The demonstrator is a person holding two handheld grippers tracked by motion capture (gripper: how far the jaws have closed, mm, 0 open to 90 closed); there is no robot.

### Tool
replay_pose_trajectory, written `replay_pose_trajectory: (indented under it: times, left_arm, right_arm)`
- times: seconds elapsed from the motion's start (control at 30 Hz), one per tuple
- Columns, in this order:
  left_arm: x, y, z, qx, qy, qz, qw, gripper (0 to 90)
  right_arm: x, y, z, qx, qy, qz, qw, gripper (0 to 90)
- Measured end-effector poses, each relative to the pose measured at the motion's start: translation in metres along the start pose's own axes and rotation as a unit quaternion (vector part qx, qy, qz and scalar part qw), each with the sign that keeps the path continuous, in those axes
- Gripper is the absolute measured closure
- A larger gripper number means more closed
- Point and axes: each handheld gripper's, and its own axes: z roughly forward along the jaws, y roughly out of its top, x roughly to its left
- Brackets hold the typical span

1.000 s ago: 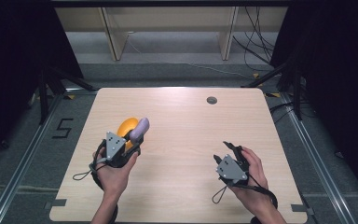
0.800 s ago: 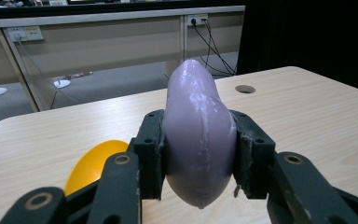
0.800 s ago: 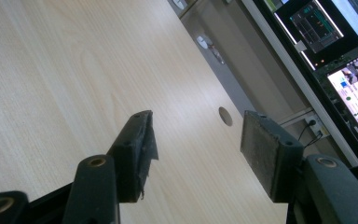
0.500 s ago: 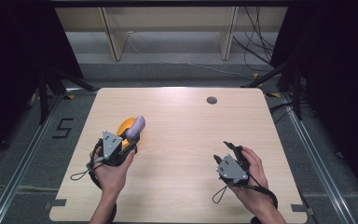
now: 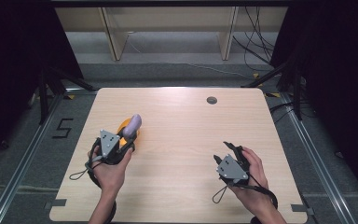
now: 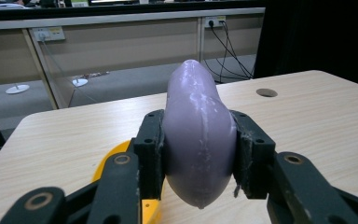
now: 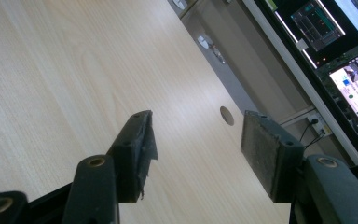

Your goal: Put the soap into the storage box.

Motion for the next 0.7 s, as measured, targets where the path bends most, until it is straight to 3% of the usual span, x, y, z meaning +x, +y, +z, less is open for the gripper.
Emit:
replay_pose_trajectory:
  times: [0.1,0.7]
  left_arm:
    - [0.002,0.0,0.001,0.001,0.005,-0.001,1.0,58.8]
    - [0.011,0.001,0.006,-0.003,0.022,-0.004,0.9997,58.8]
  right_arm:
    - [0.001,0.0,0.0,0.001,0.001,0.008,1.0,44.2]
    - [-0.001,0.0,-0.001,-0.004,-0.003,0.0,1.0,44.0]
